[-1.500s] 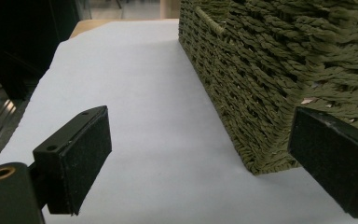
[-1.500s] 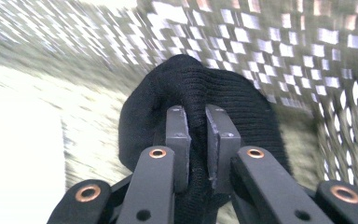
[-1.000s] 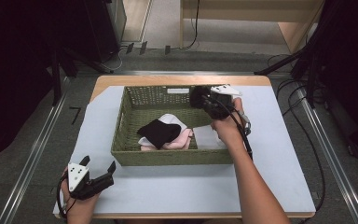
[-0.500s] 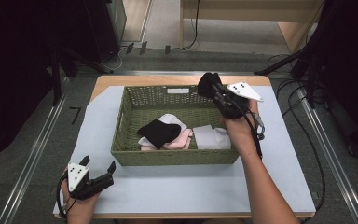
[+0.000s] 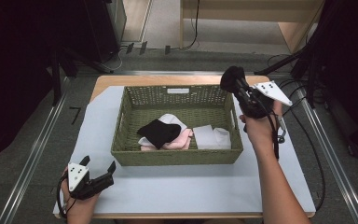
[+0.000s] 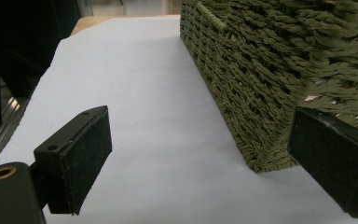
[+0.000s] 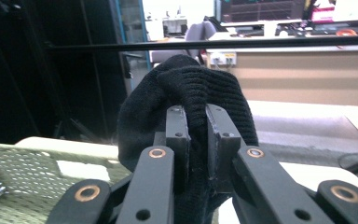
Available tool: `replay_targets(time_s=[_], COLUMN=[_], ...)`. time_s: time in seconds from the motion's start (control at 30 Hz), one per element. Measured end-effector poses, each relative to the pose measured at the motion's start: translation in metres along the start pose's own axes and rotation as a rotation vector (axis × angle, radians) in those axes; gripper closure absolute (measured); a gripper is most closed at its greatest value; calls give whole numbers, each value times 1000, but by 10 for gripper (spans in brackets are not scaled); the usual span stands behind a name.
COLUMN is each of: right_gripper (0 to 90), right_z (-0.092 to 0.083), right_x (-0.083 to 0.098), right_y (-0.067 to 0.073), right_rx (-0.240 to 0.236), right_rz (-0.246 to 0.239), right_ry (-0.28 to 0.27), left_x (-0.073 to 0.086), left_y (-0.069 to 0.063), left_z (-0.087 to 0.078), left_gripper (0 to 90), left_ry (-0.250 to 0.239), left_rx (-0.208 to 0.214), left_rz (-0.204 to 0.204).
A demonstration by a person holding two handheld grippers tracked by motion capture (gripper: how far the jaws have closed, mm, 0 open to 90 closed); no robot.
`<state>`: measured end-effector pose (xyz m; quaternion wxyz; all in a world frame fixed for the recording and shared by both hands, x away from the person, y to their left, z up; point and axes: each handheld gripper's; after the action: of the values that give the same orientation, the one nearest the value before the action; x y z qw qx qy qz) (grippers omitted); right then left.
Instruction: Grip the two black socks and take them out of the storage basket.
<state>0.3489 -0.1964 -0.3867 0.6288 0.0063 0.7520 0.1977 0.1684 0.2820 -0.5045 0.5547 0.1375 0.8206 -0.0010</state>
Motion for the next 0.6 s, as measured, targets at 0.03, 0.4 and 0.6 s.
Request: replay_targets(time_s=[0.03, 0.4, 0.6], right_gripper=[814, 811, 809], right_z=[-1, -7, -10], right_x=[1, 28, 52], right_y=[-4, -45, -63], right_rx=[13, 163, 214], right_rz=[4, -11, -11], right_ry=[1, 120, 209], left_x=[0, 0, 0], left_y=[0, 0, 0], left_z=[0, 0, 0], left_gripper=[74, 74, 74], left_ry=[-1, 2, -4], left_rx=[0, -1, -1], left_rz=[0, 3, 1])
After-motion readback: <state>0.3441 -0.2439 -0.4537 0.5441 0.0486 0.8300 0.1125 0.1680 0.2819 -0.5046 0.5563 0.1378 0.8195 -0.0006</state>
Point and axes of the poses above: each handheld gripper's, and its own axes: z roughly forward along the jaws, x roughly out of its underside, y roughly to its left, and after that the axes turned 10 degrees about z, right-handed
